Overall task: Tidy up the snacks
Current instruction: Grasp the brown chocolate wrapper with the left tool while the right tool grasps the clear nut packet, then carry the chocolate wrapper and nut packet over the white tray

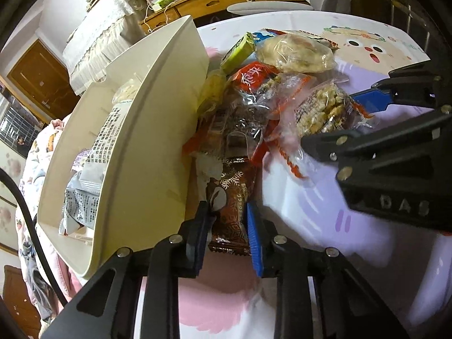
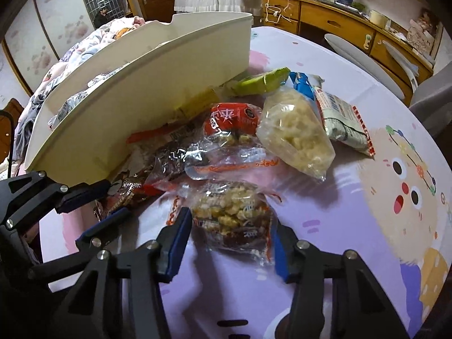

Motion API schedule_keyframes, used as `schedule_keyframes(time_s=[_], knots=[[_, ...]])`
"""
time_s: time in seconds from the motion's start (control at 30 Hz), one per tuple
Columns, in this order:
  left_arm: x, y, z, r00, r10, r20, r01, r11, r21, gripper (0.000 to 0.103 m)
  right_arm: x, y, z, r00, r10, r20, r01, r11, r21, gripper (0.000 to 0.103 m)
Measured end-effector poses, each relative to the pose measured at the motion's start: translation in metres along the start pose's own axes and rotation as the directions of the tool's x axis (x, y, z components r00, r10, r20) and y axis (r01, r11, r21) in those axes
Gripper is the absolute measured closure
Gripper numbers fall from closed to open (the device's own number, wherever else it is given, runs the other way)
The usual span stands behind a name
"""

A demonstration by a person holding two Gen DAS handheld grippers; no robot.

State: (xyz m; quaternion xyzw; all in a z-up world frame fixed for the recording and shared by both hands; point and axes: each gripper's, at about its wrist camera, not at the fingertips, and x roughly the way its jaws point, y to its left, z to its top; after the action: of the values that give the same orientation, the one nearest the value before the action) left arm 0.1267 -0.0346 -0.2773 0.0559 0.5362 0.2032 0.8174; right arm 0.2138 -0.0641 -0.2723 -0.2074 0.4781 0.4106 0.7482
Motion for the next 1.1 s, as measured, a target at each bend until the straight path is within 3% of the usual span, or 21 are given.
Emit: schedule_keyframes(time_s=[0.27,0.6,0.83,1.1], knots=[[-0.011,0.005,-0.011,0.997,-0.077,-0.016,0.077,0.997,0.001,0.081,-0.011,-0.004,-0.011,0.999,-0.023,-0.026,0.025,0.999,0.040,0.056],[-0.050,0.007,-0.012,0.969,-0.247,0.018,0.246,0.967,0.064,0.081,-0.038,-0.011,-0.042,0.997,-0.010,-0.076,0.024,0.981,0.194,0.056],[-0.074,0.025,-0.008,0.937,-0.350,0.026,0.347,0.936,0.064,0.081,-0.062,-0.022,-0.069,0.993,0.026,-0.112,0.021,0.918,0.395,0.056],[-0.104,0.043,0.002,0.891,-0.453,0.036,0.447,0.888,0.106,0.081,-0.091,-0.019,-0.090,0.994,0.081,-0.072,-0.026,0.820,0.571,0.056]])
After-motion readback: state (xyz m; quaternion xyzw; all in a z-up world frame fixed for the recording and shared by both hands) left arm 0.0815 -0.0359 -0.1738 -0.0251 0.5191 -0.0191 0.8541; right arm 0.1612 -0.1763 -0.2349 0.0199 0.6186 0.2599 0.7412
